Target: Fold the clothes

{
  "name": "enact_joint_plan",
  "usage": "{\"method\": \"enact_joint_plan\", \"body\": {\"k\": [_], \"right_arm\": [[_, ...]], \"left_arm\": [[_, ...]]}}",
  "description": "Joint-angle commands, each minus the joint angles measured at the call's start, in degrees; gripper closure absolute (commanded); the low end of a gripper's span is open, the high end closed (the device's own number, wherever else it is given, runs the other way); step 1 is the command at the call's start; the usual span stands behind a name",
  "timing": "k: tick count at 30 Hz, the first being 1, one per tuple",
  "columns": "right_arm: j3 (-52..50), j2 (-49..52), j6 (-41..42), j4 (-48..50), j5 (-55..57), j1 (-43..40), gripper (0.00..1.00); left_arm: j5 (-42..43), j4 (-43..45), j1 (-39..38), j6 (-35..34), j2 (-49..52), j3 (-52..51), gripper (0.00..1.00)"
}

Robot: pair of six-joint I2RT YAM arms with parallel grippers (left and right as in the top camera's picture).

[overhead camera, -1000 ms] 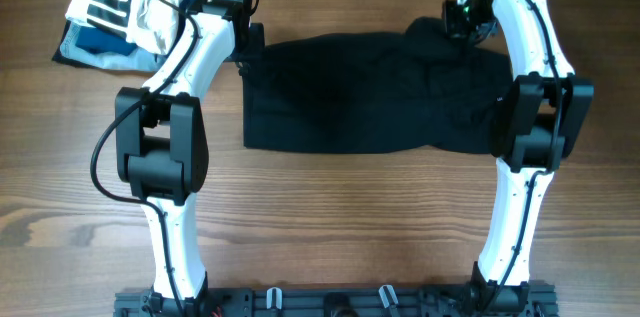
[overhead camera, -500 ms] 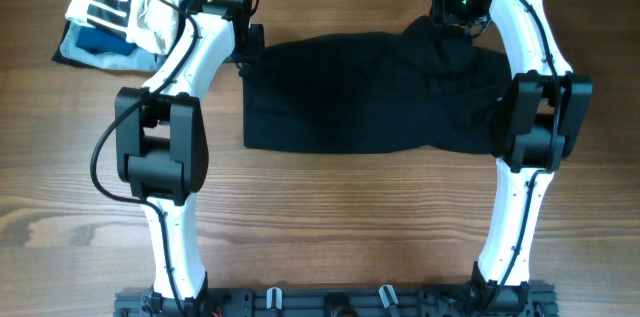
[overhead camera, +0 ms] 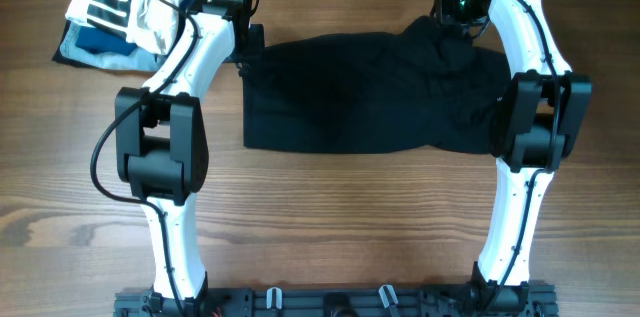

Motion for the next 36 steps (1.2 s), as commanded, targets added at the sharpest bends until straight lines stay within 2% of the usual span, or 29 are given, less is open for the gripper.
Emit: {"method": "enact_joint_plan", "body": {"k": [1, 7, 12, 14, 15, 21, 25, 31, 36], "right_arm": [[-0.6, 2.3, -1.4, -0.4, -1.6, 0.2, 0.38], [-0.6, 5.7, 0.0, -0.4, -1.6, 0.2, 0.39], [-0.3, 5.8, 0.7, 1.5, -1.6, 0.1, 0.69], [0.9, 5.8, 3.2, 2.5, -1.3, 0.1, 0.91], [1.5, 5.7, 4.2, 3.1, -1.3, 0.1, 0.95], [2.2, 1.2, 6.1, 8.3, -0.2, 0.1, 0.96], [2.2, -2.0, 4.6, 7.5, 0.9, 0.1, 0.96], [2.2, -10.2, 3.1, 1.2, 0.6, 0.1, 0.96], [2.2, -14.2, 3.1, -12.2, 0.0, 0.1, 0.96]], "left_arm": [[-0.7, 0.2, 0.1, -1.0, -1.4, -0.3, 0.96], [-0.7, -0.5, 0.1, -1.0, -1.4, -0.3, 0.96], [-0.7, -0.5, 0.1, -1.0, -1.4, -0.3, 0.96], [-0.7, -0.5, 0.1, -1.0, -1.4, -0.3, 0.96], [-0.7, -0.5, 0.1, -1.0, -1.4, -0.3, 0.96], [-0.8, -0.9, 0.2, -1.0, -1.4, -0.3, 0.96], [-0.8, -0.6, 0.7, -1.0, -1.5, -0.2, 0.96], [-0.7, 0.2, 2.1, -1.0, -8.0, -0.2, 0.96], [-0.7, -0.1, 2.0, -1.0, -13.0, -0.3, 0.96]]}}
